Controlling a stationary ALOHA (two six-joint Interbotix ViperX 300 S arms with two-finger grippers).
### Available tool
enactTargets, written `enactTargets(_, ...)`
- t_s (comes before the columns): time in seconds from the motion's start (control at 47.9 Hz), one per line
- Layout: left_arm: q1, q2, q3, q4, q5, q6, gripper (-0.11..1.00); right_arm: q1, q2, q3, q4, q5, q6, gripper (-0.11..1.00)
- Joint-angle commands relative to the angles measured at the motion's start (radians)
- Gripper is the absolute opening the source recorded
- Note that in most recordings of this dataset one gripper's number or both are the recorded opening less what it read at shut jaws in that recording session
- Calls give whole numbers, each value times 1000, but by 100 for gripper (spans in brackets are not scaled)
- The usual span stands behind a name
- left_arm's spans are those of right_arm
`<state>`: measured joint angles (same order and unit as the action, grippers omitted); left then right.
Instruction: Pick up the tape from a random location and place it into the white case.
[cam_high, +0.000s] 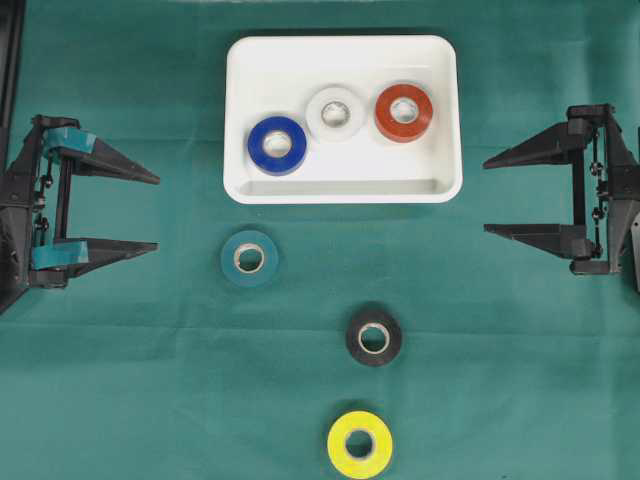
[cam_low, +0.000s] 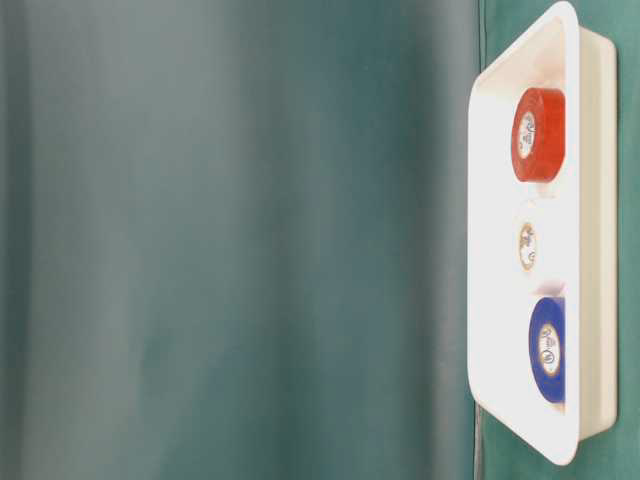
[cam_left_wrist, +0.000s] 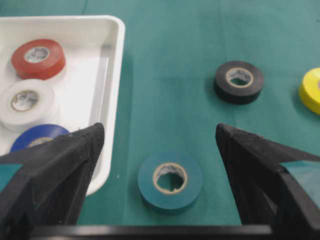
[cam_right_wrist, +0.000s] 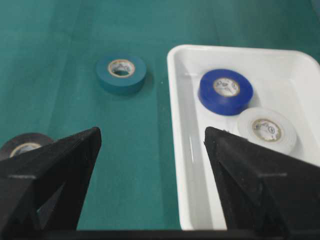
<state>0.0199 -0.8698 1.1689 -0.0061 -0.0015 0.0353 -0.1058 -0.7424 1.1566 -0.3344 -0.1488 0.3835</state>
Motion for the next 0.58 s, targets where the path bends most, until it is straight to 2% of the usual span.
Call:
enactTargets(0.0, -2, 5, -12, -2, -9, -2, 94, 0, 2, -12, -2, -6, 2, 81)
enactTargets(0.292, -2, 6, -12, -2, -23, -2, 94, 0, 3, -14, -2, -9, 2, 81)
enactTargets(0.563, -2, 40, -15, -3, -57, -2, 94, 0, 71, -40, -2, -17, 2, 81)
